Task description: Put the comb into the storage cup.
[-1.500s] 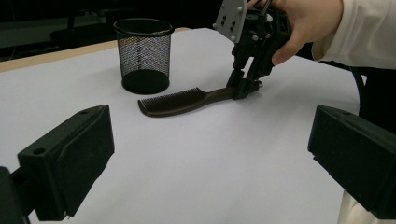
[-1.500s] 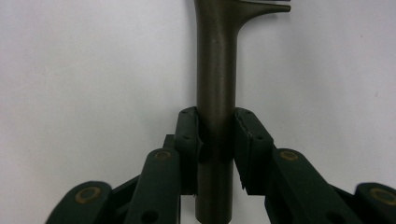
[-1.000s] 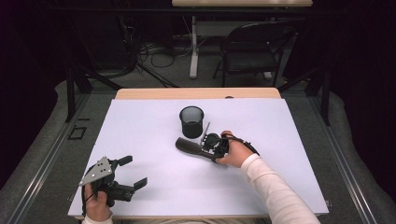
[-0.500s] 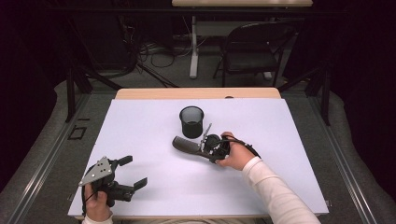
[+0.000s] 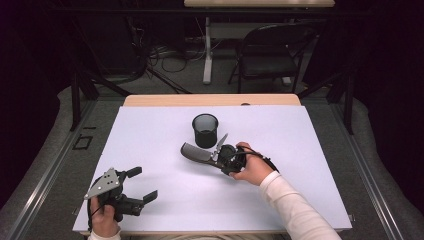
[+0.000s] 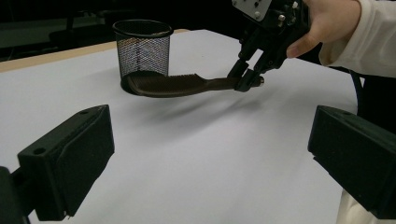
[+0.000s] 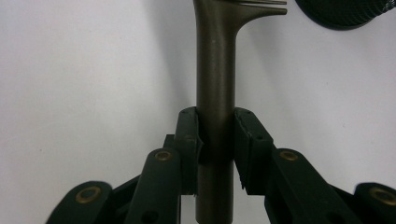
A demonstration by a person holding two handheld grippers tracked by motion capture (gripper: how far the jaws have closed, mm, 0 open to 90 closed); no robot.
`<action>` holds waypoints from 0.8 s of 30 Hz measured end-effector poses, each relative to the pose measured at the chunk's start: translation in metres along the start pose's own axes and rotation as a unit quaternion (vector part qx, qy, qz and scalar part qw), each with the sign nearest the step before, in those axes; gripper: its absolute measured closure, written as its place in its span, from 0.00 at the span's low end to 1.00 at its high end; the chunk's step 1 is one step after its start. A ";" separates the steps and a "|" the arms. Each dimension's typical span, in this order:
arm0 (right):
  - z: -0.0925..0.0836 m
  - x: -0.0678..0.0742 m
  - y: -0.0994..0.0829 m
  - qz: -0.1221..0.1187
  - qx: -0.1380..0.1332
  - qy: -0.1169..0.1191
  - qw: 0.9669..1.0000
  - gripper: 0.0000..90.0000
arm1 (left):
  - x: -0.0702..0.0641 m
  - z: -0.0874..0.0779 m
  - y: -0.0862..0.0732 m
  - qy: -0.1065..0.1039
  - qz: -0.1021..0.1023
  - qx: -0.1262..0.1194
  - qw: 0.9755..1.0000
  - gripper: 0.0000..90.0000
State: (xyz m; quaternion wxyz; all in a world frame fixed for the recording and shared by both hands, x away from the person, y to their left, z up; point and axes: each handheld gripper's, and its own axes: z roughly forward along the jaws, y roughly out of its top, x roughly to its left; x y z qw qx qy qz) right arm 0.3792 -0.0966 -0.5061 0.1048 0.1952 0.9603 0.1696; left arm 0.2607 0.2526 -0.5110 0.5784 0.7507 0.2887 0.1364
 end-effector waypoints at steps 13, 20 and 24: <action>-0.008 0.003 -0.002 0.014 -0.045 -0.011 0.999 0.81 | 0.000 0.001 0.000 -0.001 -0.002 -0.001 1.000 0.01; -0.012 0.007 0.000 0.019 -0.079 -0.021 0.996 0.81 | -0.002 0.003 0.001 0.000 -0.005 0.002 1.000 0.00; -0.015 0.009 0.001 0.026 -0.101 -0.027 0.994 0.81 | -0.001 0.003 0.001 -0.006 -0.008 0.000 1.000 0.00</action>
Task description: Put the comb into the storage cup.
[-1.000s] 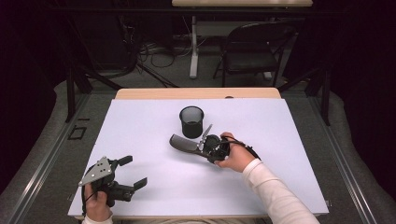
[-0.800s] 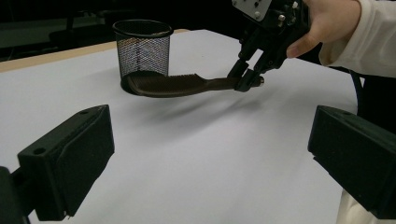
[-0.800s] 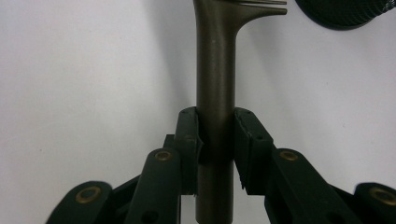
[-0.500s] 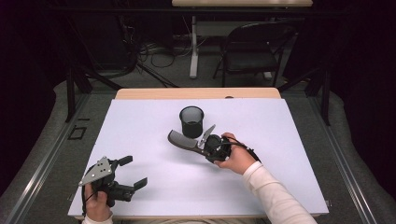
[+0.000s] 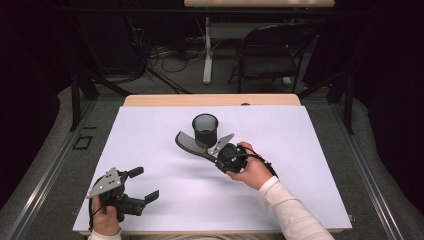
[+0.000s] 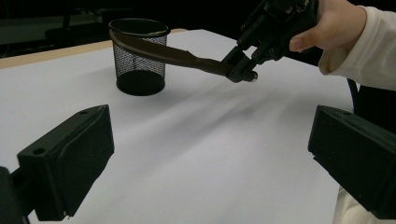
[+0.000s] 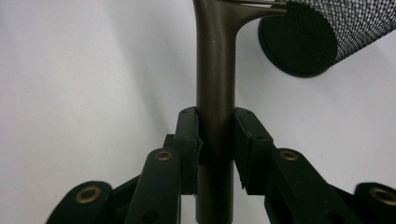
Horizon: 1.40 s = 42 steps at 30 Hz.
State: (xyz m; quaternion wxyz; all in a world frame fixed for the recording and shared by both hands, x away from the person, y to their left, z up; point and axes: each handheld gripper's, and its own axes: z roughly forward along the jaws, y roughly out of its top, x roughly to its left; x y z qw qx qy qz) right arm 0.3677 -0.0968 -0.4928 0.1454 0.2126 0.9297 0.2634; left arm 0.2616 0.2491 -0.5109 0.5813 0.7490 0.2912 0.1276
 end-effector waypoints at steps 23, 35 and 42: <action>-0.009 0.008 -0.001 0.033 -0.104 -0.040 0.993 0.81 | 0.004 0.008 0.001 0.011 -0.051 0.009 0.999 0.00; -0.009 0.017 -0.007 0.041 -0.151 -0.068 0.985 0.81 | 0.005 0.007 0.000 0.015 -0.056 0.012 0.998 0.00; -0.009 0.022 -0.010 0.043 -0.176 -0.086 0.980 0.81 | 0.007 0.006 0.000 0.019 -0.054 0.009 0.998 0.01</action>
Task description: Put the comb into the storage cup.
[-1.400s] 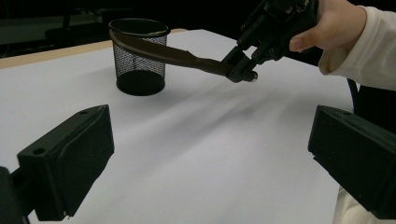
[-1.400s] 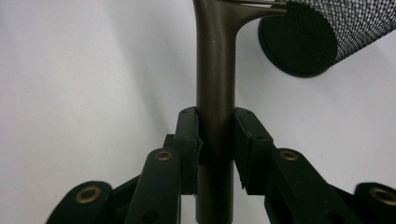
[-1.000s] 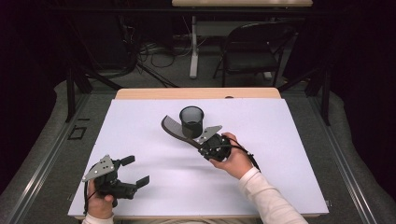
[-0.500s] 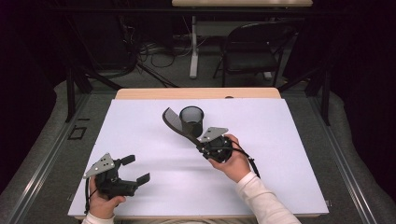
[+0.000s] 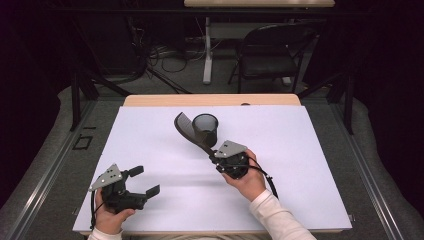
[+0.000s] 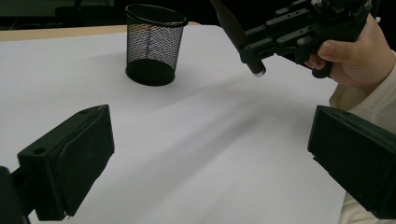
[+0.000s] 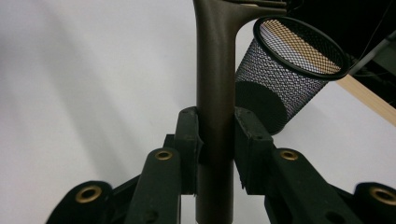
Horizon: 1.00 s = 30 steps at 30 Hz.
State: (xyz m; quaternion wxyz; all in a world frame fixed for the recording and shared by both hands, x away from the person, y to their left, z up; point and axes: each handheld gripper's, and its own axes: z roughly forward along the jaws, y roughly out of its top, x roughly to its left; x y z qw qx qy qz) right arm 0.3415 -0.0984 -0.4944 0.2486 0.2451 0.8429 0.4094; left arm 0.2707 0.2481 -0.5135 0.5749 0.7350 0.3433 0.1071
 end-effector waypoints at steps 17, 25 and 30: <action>-0.004 0.012 -0.007 -0.018 -0.029 -0.026 0.999 0.81 | 0.004 0.006 0.010 0.021 -0.013 -0.002 1.000 0.04; -0.007 0.019 -0.008 -0.038 -0.035 -0.043 0.998 0.81 | 0.002 0.013 0.025 0.022 -0.014 -0.006 1.000 0.12; -0.010 0.020 -0.008 -0.040 -0.041 -0.051 0.997 0.81 | 0.000 0.016 0.037 0.021 -0.016 -0.011 1.000 0.17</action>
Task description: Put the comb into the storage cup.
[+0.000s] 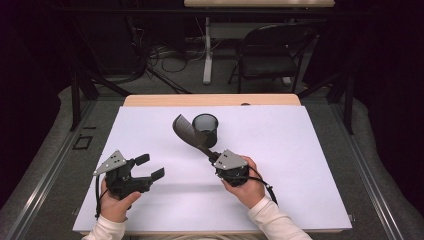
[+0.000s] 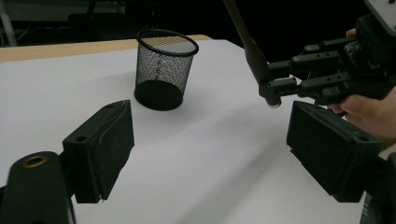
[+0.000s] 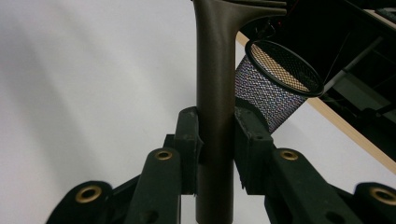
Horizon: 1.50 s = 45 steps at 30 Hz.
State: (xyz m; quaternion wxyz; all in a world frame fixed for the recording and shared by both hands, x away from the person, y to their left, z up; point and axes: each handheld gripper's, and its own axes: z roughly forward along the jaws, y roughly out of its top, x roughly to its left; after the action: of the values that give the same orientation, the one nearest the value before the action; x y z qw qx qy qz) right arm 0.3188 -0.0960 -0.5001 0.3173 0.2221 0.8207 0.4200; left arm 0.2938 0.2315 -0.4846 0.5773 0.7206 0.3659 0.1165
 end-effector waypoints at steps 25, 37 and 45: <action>-0.002 0.006 -0.003 -0.004 -0.017 -0.024 1.000 0.81 | 0.000 0.024 0.041 -0.020 -0.068 -0.023 0.997 0.33; -0.001 0.008 -0.006 0.001 -0.019 -0.031 0.999 0.81 | -0.007 0.034 0.050 -0.008 -0.071 -0.028 0.997 0.37; 0.000 0.010 -0.007 0.002 -0.021 -0.032 0.999 0.81 | -0.009 0.038 0.054 -0.007 -0.087 -0.034 0.996 0.39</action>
State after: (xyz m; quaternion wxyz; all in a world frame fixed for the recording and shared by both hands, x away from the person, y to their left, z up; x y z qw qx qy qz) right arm 0.3113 -0.0933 -0.5092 0.3468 0.2301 0.8011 0.4301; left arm 0.3308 0.1939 -0.4446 0.6118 0.6669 0.4190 0.0727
